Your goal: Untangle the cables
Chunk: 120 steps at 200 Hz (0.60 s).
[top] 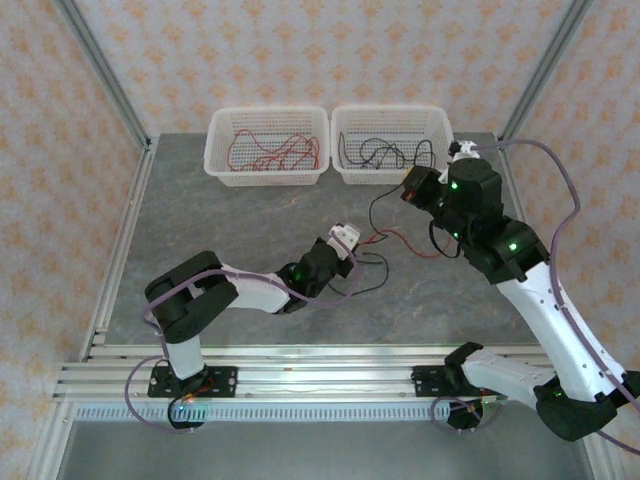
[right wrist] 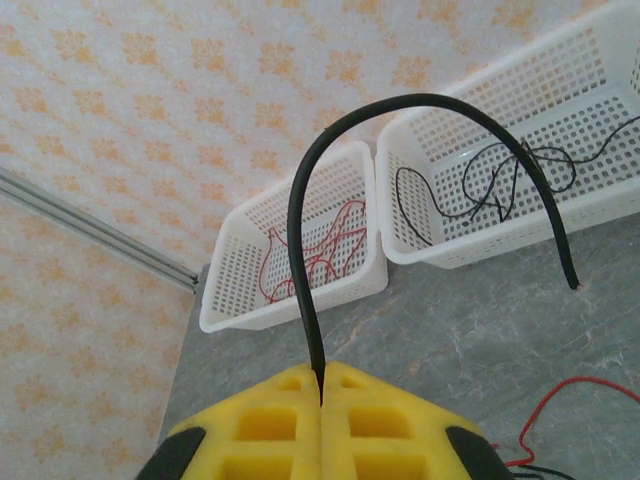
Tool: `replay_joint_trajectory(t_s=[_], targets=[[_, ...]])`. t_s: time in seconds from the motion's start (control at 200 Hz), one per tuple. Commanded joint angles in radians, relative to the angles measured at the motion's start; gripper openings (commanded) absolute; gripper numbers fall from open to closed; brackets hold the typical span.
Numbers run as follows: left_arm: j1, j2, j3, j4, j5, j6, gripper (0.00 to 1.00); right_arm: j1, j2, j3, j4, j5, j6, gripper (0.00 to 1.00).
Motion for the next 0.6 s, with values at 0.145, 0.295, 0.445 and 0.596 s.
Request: replay_joint_trajectory(t_s=[0.145,0.295,0.445,0.596], targets=[[0.039,0.026,-0.051,0.085,-0.046,-0.087,0.16,-0.005,0.021,0.188,-0.022,0.079,-0.061,0.0],[0.048,0.031,-0.075,0.084,-0.047,-0.13,0.43,-0.005,0.028,0.25,0.005,0.098,-0.08,0.0],[0.048,0.0,-0.117,0.098,-0.046,-0.165,0.65,-0.005,0.034,0.267,0.067,0.097,-0.097,0.0],[0.049,-0.035,-0.147,0.09,-0.049,-0.173,0.66,-0.005,0.041,0.278,0.121,0.117,-0.119,0.0]])
